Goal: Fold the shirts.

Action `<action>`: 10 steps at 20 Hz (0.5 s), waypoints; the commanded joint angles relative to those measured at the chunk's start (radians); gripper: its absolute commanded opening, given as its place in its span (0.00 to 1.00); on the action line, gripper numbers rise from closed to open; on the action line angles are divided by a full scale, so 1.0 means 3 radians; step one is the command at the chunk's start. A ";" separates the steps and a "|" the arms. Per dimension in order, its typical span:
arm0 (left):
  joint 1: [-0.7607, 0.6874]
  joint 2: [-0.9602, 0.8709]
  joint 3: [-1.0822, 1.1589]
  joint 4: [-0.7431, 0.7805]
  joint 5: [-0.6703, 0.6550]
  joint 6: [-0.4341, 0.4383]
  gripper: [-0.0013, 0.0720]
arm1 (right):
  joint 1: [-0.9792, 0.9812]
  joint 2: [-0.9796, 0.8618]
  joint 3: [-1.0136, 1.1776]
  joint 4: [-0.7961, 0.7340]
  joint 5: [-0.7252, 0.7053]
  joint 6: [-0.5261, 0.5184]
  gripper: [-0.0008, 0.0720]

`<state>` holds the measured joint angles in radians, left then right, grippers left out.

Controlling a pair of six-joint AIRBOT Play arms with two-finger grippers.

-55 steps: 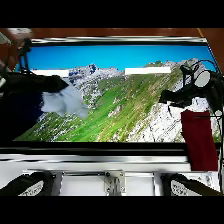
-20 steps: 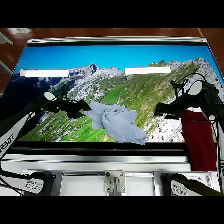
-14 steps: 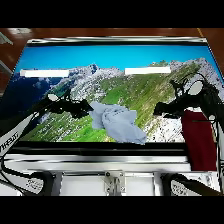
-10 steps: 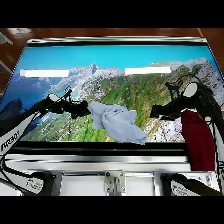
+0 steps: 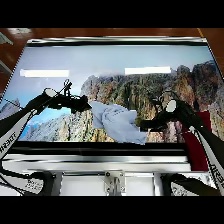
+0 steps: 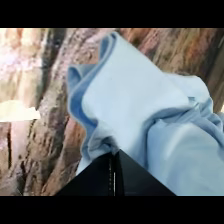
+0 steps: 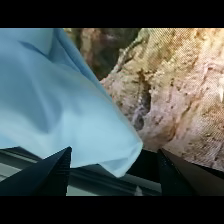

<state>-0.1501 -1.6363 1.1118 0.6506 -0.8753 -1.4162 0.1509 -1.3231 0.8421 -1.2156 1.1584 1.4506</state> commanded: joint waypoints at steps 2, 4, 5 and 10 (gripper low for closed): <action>0.0000 0.0083 0.0015 -0.0001 -0.0113 0.0060 0.07 | 0.0029 -0.0217 -0.0117 0.0242 -0.0089 -0.0057 0.92; 0.0000 0.0113 0.0015 -0.0001 -0.0114 0.0060 0.07 | 0.0029 -0.0284 -0.0117 0.0271 -0.0112 -0.0061 0.89; 0.0000 0.0130 0.0015 -0.0001 -0.0113 0.0060 0.07 | 0.0029 -0.0298 -0.0118 0.0272 -0.0112 -0.0058 0.89; 0.0003 0.0172 0.0015 0.0000 -0.0114 0.0150 0.07 | 0.0025 -0.0299 -0.0113 0.0514 -0.0058 -0.0050 0.10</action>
<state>-0.1501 -1.5929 1.1152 0.6510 -0.9085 -1.3869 0.1585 -1.4086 0.8085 -1.1202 1.1320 1.4361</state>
